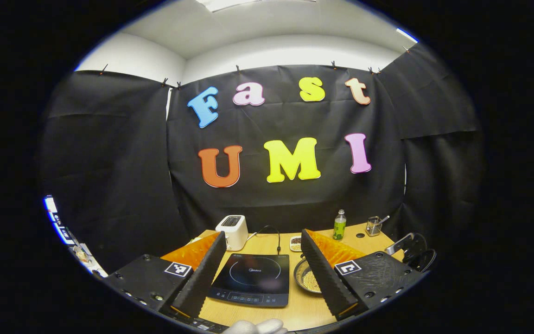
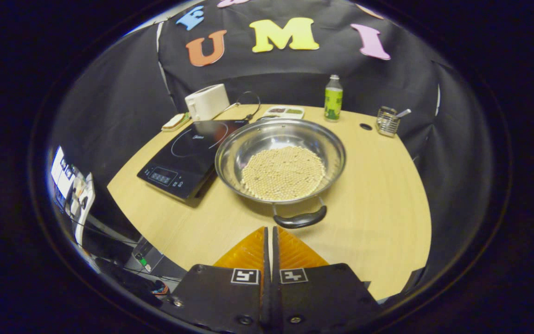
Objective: First push the handle of the pot to place it horizontally, then grasp the pot with both hands and set it on the induction cooktop.
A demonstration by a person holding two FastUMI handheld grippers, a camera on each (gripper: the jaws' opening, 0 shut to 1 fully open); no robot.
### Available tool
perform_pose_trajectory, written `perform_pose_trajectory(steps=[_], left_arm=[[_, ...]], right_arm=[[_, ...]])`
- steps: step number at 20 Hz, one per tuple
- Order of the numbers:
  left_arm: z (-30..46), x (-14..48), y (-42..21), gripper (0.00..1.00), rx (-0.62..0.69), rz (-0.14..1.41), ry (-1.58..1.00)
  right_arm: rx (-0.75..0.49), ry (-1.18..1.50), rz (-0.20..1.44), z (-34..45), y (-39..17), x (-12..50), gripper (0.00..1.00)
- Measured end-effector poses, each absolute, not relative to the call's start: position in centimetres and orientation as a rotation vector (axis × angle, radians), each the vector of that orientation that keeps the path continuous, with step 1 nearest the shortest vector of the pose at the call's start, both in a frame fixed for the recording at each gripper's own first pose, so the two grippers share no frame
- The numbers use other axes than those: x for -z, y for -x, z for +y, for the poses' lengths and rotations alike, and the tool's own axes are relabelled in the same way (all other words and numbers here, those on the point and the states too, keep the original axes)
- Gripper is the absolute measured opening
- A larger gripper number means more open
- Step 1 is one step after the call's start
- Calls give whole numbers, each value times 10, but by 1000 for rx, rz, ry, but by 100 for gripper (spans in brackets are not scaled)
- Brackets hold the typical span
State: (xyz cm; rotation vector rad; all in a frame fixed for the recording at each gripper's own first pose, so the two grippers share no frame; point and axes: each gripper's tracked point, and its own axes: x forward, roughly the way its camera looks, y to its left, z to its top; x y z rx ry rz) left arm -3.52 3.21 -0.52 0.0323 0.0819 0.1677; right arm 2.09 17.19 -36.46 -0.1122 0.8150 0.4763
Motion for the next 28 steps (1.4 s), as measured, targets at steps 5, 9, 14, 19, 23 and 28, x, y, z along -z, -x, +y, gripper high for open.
perform_pose_trajectory(steps=[5, 9, 14, 19, 23, 28], left_arm=[[52, 5, 44, 96, -270, 109, -59], [61, 11, 48, 96, -341, 133, -53], [56, 21, 46, 96, -382, 163, -42], [44, 19, 36, 96, -404, 165, -38], [27, 17, 27, 96, -407, 169, -19], [11, 16, 25, 96, -443, 171, -8]], right_arm=[[-538, 120, 879, 202, -38, 388, 0], [-537, 132, 906, 192, -53, 394, 0], [-541, 134, 922, 171, -62, 397, 1], [-538, 119, 941, 144, -69, 396, 0], [-532, 133, 937, 122, -86, 395, 3], [-524, 161, 932, 92, -114, 393, 4]])
